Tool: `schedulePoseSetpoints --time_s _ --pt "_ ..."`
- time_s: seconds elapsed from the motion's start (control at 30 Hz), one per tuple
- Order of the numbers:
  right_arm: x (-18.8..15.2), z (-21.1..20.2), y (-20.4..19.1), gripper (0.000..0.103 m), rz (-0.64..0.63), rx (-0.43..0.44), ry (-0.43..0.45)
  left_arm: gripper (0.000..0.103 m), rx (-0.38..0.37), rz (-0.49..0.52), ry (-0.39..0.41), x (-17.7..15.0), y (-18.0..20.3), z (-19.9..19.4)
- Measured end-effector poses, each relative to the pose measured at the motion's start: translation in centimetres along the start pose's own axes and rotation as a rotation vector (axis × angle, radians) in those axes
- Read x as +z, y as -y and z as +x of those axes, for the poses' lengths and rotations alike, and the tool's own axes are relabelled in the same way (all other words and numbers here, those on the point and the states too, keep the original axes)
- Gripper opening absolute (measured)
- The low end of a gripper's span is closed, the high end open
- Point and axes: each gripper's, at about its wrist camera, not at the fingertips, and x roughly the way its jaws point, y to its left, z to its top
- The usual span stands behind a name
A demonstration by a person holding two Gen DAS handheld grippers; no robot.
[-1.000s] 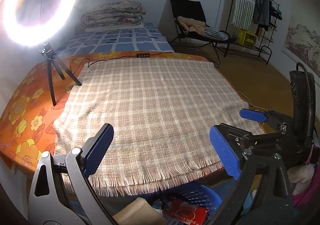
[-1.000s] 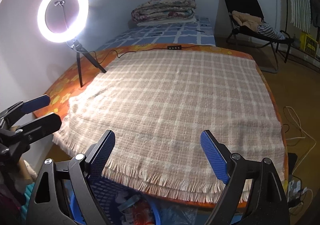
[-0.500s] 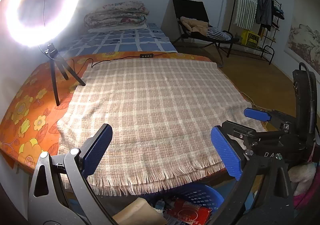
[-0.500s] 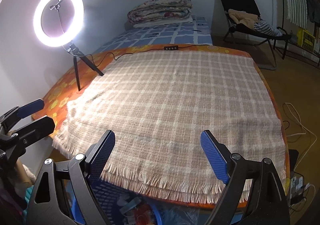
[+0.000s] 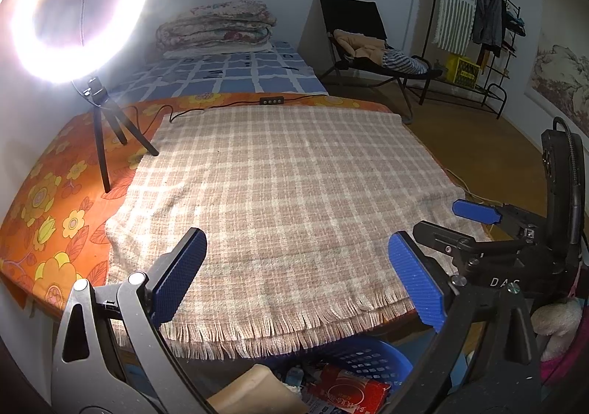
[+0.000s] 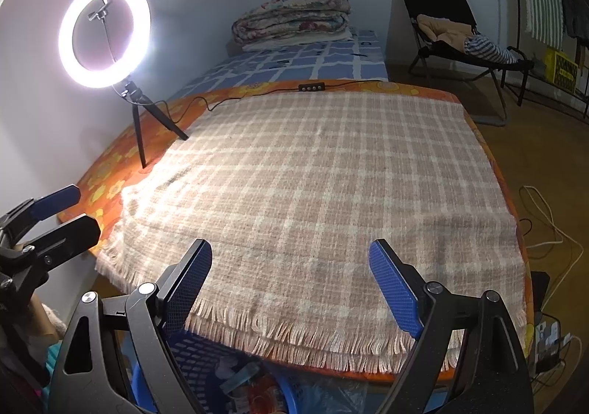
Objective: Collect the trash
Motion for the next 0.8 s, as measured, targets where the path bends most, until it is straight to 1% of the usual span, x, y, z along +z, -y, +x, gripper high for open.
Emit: schedulePoseSetpoints --time_s 0.8 --pt "-0.39 0.1 0.09 0.088 0.025 0.002 -0.004 0.101 0.001 -0.002 -0.006 -0.21 0.15 0.26"
